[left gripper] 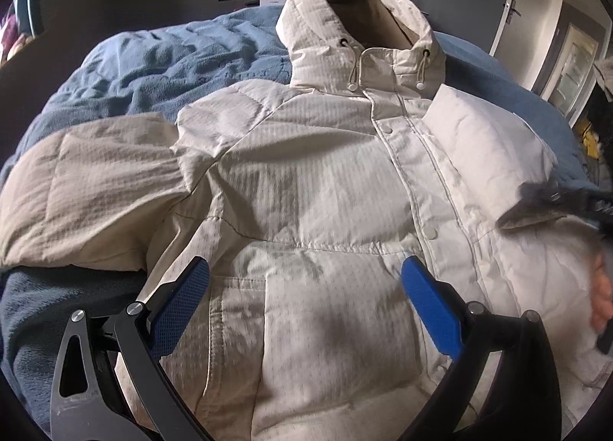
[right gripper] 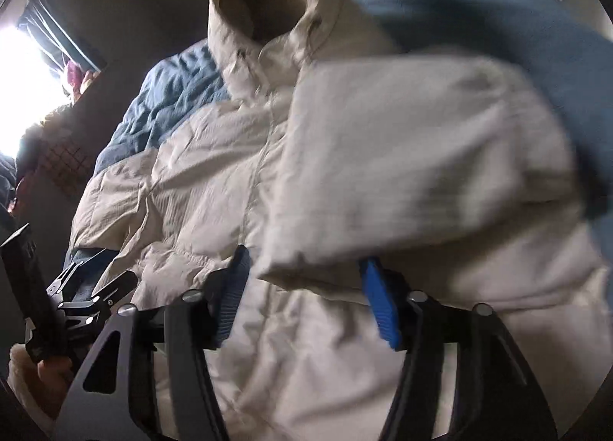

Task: Fold large clothes
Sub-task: 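Fold the held side over the jacket body, then open the right tool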

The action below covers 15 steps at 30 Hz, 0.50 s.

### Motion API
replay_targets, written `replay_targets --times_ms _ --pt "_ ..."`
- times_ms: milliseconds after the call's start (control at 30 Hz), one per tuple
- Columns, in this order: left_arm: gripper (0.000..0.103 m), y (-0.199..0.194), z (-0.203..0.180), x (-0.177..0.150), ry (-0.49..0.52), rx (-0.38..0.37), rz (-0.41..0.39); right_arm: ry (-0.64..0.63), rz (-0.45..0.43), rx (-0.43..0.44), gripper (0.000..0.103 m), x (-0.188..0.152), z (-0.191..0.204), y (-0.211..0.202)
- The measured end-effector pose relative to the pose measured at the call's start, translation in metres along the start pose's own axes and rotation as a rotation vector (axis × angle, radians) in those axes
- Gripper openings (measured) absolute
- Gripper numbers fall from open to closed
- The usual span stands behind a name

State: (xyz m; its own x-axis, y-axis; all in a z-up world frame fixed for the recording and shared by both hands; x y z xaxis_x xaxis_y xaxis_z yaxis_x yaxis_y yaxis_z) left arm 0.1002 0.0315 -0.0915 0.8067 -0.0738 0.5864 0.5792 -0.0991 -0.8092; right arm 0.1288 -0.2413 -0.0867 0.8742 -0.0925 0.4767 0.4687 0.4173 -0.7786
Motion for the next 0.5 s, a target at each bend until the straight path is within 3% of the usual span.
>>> replay_targets --times_ms 100,333,500 --pt "0.097 -0.01 -0.008 0.012 0.019 -0.006 -0.016 0.06 -0.075 -0.007 0.057 0.005 -0.023 -0.025" --pt "0.097 -0.031 -0.07 0.067 0.082 -0.156 -0.05 0.228 -0.291 -0.026 0.057 0.017 -0.095 -0.081" --pt "0.097 -0.013 -0.152 0.084 0.192 -0.217 0.003 0.29 -0.31 -0.094 0.057 0.018 -0.129 -0.093"
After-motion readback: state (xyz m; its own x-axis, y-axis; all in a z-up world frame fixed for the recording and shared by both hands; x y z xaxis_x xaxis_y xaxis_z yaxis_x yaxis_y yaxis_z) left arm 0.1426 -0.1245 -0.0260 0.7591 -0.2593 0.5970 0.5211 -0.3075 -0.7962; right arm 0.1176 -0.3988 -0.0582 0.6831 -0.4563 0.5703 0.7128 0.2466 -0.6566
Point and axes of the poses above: each gripper's, at about its wrist camera, not at the fingertips, and y roughly the way its jaws point, z to its left, x to its top, the point moved 4 cm from there along y, roughly the way its jaws point, and after that the axes turned 1 degree about z, right-handed, at the moved point
